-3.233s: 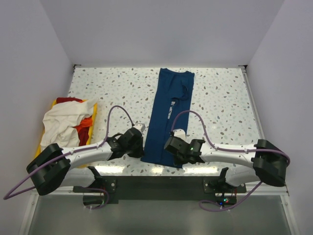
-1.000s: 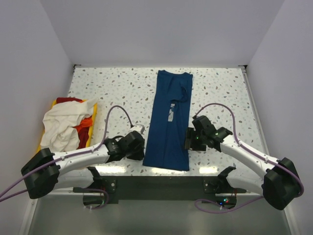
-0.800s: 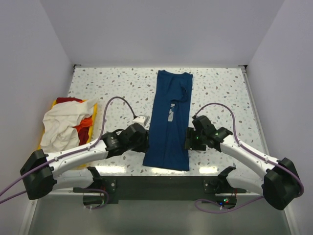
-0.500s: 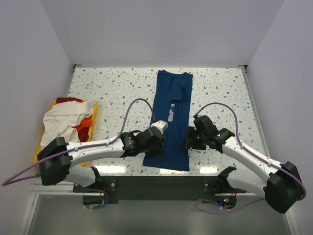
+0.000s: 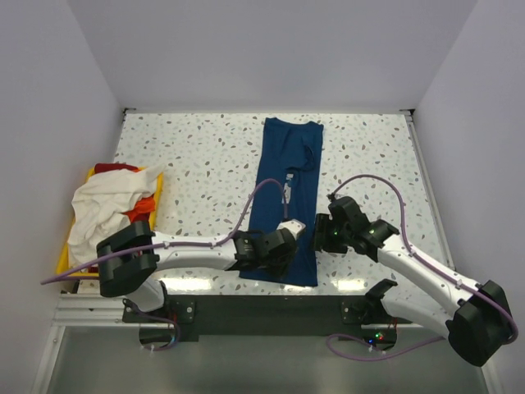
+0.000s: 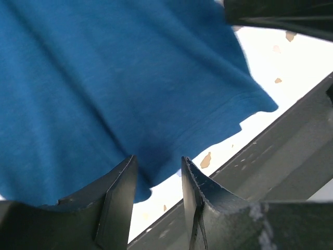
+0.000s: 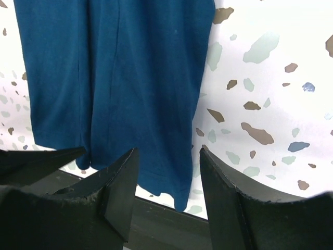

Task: Fold and stack the t-shirts
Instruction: Fold the tshirt

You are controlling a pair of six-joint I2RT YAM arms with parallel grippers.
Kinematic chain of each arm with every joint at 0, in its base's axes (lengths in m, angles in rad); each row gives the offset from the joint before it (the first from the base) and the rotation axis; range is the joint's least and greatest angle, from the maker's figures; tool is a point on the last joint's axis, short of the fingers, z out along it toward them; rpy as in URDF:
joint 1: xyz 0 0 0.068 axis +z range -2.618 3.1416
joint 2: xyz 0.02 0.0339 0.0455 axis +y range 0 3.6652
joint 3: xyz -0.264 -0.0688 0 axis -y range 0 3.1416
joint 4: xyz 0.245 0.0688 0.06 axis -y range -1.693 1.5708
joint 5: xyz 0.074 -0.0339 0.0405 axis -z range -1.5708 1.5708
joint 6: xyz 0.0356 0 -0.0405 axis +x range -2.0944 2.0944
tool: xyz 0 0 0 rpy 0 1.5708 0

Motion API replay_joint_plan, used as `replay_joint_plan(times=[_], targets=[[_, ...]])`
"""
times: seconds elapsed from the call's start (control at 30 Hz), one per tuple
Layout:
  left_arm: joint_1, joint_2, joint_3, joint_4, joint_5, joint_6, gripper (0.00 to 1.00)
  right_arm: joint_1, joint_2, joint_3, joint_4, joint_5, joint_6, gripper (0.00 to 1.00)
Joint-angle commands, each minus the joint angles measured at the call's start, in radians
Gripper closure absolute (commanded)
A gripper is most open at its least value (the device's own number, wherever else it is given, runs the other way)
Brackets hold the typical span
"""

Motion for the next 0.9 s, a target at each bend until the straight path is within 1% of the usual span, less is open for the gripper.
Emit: replay_joint_plan(times=[0.0, 0.3, 0.43, 0.53, 0.57, 0.6, 0.77, 0.87], targets=[[-0.034, 0.035, 0.061, 0.033, -0.034, 0.037, 0.56, -0.001, -0.013, -0.01, 0.012, 0.015, 0.015, 0.46], [-0.062, 0.108, 0.075, 0.005, -0.102, 0.034, 0.59, 0.0, -0.025, -0.019, 0.016, 0.01, 0.023, 0.46], [-0.069, 0.127, 0.081, 0.011, -0.108, 0.037, 0.6, -0.001, -0.028, -0.033, 0.024, 0.004, 0.03, 0.46], [-0.075, 0.136, 0.087, 0.008, -0.112, 0.04, 0.64, 0.0, -0.027, -0.036, 0.026, 0.003, 0.032, 0.46], [-0.075, 0.137, 0.087, 0.005, -0.114, 0.04, 0.69, 0.0, -0.028, -0.037, 0.024, 0.003, 0.033, 0.46], [-0.077, 0.136, 0.089, -0.001, -0.12, 0.039, 0.7, 0.0, -0.03, -0.037, 0.024, 0.004, 0.032, 0.46], [-0.077, 0.104, 0.092, -0.023, -0.146, 0.037, 0.82, -0.001, -0.028, -0.04, 0.024, 0.003, 0.032, 0.46], [-0.077, 0.079, 0.092, -0.039, -0.16, 0.036, 0.87, 0.0, -0.027, -0.043, 0.027, -0.002, 0.03, 0.46]])
